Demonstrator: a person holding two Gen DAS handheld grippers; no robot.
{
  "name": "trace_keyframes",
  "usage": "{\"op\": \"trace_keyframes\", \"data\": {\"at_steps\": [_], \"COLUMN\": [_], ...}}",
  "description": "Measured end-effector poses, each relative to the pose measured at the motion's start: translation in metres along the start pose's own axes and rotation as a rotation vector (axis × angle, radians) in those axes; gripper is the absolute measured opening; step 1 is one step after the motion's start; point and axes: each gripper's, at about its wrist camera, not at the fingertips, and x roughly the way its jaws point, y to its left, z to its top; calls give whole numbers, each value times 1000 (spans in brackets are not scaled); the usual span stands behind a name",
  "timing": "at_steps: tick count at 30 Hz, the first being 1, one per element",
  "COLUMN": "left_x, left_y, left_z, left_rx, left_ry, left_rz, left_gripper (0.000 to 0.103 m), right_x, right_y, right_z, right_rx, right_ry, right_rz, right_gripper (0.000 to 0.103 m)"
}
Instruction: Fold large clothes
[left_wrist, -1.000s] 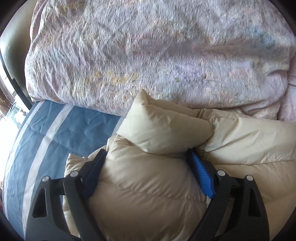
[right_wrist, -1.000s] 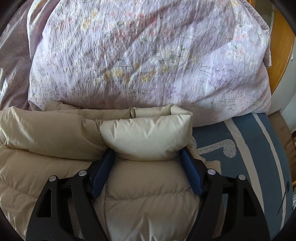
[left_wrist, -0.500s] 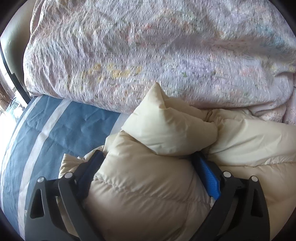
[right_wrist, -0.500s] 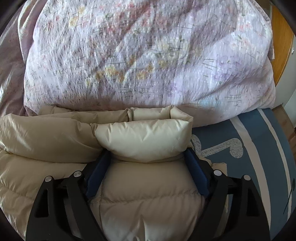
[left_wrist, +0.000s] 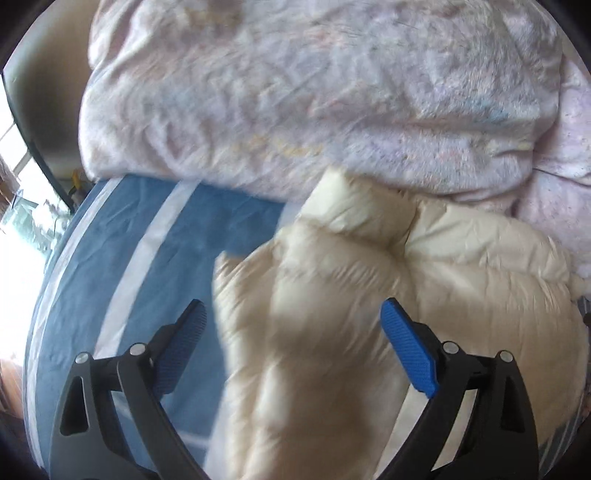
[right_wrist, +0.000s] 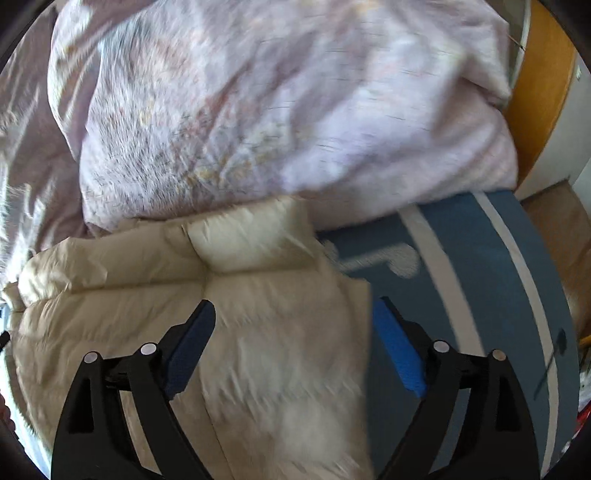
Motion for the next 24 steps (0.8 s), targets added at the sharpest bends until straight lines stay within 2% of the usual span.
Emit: {"op": "trace_keyframes", "data": {"at_steps": [5,9,14,17,19,20,21,22,24], "left_x": [1,4,9,10,8,8,6,3,-2], "left_y": [39,49,57,63,63,64,63,63,61], "left_z": [-28,-48,-66,-77,-83,-86,-89,-95,-99], "left_rx": [-45,-97,-165,-215,-249,-258,-265,-278,-299], "left_ry": [79,123,161,170,164,161,158,160,158], "left_rz": [-26,-90,-163,-204,-234,-253,-265,-290,-311], "left_gripper": [94,92,84,78,74,68,64,54,45], "right_x": [3,18,37,42,43,45,47,38,32], "right_y": [-42,-65,-84,-90,-93,-95,-98,-99,-102], "right_z": [-20,-37,-51,-60,-63,-64,-65,-77,-91], "right_rx": [78,153,246,281,297,317,349,376,436], "right_ry": [114,213,283,297,291,290,292,296,285], "right_rz": [59,136,219,265,284,290,314,332,359], "right_gripper": [89,89,89,84,79,73,62,58,40]}}
